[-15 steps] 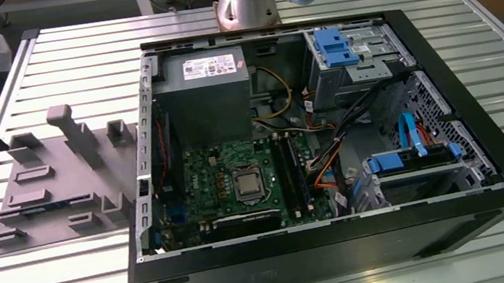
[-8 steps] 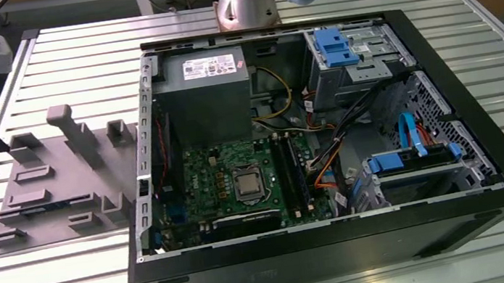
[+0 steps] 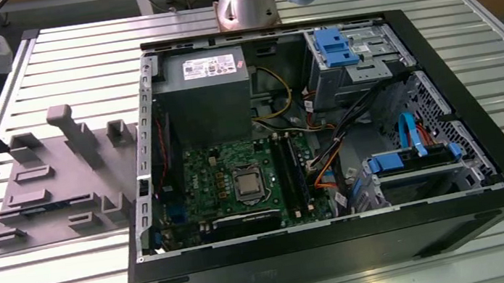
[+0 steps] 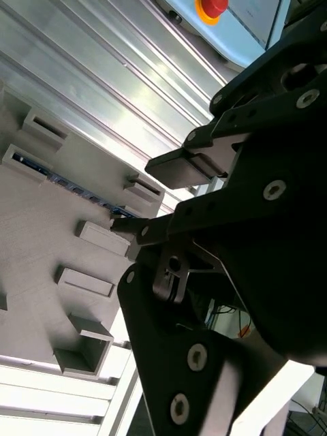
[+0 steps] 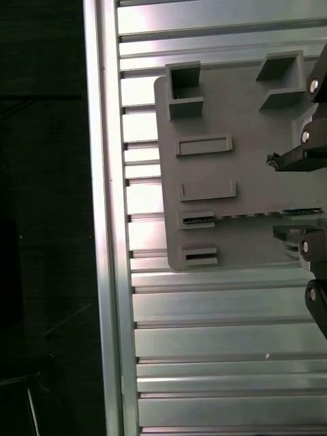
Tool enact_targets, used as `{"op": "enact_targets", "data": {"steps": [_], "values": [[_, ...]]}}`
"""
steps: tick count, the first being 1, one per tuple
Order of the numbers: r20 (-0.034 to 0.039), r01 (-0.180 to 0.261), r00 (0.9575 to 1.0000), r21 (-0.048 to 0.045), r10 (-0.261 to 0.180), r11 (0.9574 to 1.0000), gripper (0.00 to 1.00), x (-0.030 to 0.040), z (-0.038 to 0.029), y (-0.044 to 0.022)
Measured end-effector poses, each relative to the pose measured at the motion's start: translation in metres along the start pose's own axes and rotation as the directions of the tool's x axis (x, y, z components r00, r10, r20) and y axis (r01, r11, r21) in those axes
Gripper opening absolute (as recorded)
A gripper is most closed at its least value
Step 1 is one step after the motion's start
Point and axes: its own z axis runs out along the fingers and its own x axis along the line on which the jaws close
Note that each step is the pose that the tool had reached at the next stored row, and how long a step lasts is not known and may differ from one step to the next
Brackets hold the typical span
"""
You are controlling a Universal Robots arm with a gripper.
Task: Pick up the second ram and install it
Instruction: 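Pick up the second ram and move it above second insertion slot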
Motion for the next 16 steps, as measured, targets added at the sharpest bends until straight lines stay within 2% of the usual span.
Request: {"op": "enact_targets", "data": {"steps": [1, 2, 8, 10, 11, 16], "values": [[0.0, 0.0, 1.0, -0.0001, 0.0, 1.0, 0.46, 0.0, 0.0, 0.0], [0.0, 0.0, 1.0, 0.0, 0.0, 1.0, 0.39, 0.0, 0.0, 0.0], [0.0, 0.0, 1.0, 0.0, 0.0, 1.0, 0.39, 0.0, 0.0001, 0.0], [0.0, 0.0, 1.0, 0.0, 0.0, 1.0, 0.4, 0.0, 0.0002, 0.0], [0.0, 0.0, 1.0, 0.0, 0.0, 1.0, 0.47, 0.0, 0.0002, 0.0], [0.0002, 0.0, 1.0, 0.0003, 0.0, 1.0, 0.47, 0.0001, 0.0011, 0.0]]}}
